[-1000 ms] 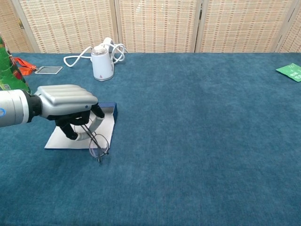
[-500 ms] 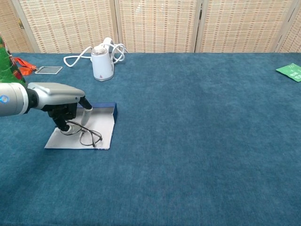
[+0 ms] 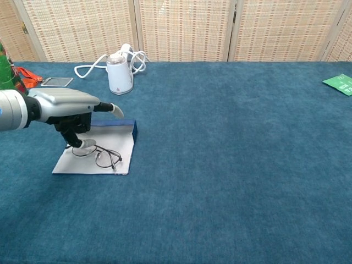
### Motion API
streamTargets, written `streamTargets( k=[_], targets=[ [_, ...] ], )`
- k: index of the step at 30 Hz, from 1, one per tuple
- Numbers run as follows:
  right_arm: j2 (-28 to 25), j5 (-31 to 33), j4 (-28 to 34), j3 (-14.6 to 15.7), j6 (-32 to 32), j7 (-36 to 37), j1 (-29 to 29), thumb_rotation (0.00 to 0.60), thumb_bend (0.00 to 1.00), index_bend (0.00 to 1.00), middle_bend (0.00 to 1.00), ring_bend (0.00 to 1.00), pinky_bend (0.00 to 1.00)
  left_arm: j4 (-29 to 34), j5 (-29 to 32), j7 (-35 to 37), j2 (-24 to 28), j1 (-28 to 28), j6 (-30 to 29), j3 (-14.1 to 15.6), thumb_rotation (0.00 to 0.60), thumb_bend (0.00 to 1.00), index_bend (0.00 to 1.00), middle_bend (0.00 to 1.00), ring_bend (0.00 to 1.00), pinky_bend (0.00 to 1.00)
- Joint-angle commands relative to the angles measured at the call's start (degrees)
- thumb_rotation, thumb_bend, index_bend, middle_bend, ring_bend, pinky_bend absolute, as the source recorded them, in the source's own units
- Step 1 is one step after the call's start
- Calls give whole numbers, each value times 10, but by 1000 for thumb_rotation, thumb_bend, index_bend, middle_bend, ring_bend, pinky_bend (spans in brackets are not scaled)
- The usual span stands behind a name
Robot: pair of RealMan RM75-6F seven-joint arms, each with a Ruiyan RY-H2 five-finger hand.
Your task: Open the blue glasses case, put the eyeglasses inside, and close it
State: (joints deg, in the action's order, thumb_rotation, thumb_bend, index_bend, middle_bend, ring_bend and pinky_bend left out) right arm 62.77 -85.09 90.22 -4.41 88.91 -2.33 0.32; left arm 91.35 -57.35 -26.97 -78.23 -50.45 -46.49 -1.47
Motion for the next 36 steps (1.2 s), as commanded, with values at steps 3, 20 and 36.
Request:
streamTargets(
  k=[3, 20, 36],
  targets=[
    [2, 0, -3, 1, -1, 3, 0, 600, 214, 273, 271, 345, 302, -8, -5, -10, -16, -3, 8, 9, 600, 454, 89, 976, 905, 960],
    [-1, 4, -7, 2, 6, 10, -9, 600, 214, 273, 272, 359, 302, -95, 67, -79, -82, -42, 7, -9, 600, 454, 78, 976, 905, 960],
    [2, 1, -10, 1, -2, 11, -3, 600, 213, 273, 272, 366, 302, -44, 41, -61, -62, -18, -44, -12, 600, 278, 0, 976, 905, 960]
  ],
)
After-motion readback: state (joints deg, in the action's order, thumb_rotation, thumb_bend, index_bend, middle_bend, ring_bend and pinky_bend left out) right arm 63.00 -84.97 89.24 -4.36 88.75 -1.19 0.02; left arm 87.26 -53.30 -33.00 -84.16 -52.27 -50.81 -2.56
